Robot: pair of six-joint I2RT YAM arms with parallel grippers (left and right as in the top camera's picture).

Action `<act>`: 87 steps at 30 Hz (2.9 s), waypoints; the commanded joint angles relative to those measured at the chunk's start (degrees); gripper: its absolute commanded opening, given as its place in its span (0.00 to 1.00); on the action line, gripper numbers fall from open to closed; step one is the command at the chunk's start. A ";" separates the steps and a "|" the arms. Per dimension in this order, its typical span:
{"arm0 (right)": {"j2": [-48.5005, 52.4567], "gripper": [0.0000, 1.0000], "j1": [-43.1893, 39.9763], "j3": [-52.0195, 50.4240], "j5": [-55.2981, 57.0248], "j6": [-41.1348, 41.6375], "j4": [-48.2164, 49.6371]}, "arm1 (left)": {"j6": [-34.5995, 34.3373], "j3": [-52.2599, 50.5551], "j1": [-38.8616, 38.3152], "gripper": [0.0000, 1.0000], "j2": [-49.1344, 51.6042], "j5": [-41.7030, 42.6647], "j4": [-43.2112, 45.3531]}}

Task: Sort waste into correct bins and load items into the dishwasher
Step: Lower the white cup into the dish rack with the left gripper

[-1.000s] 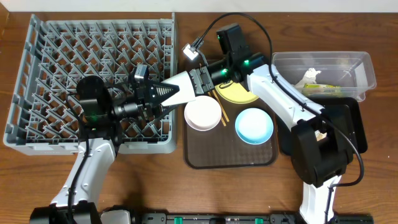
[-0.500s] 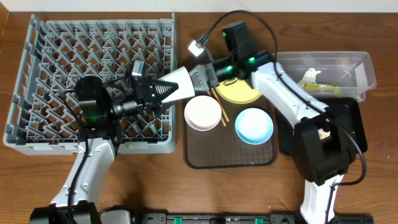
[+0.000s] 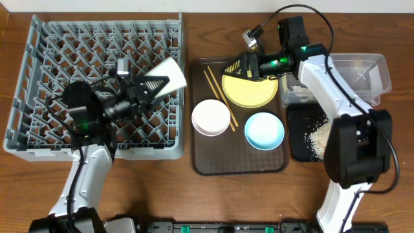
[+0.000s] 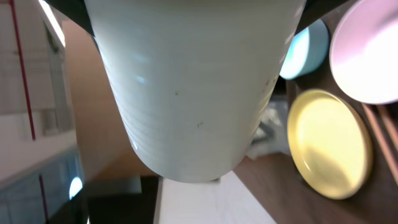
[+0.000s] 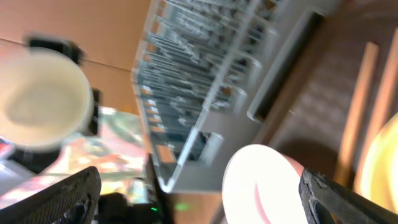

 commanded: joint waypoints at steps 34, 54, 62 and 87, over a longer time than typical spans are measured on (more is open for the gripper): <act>-19.71 0.99 3.93 1.99 35.71 -7.32 -15.32 | 50.69 44.22 -3.69 0.29 0.28 -53.55 -95.93; -19.71 0.98 3.98 1.99 36.65 -7.34 -16.50 | 47.67 39.26 -20.11 0.29 12.81 -68.28 -111.32; -19.71 0.98 3.98 1.99 36.98 -7.34 -16.68 | 46.27 38.82 -22.18 0.29 18.01 -67.84 -109.96; -19.71 0.99 4.04 1.97 36.92 -7.67 -16.65 | 44.83 38.62 -23.39 0.84 19.10 -71.89 -105.53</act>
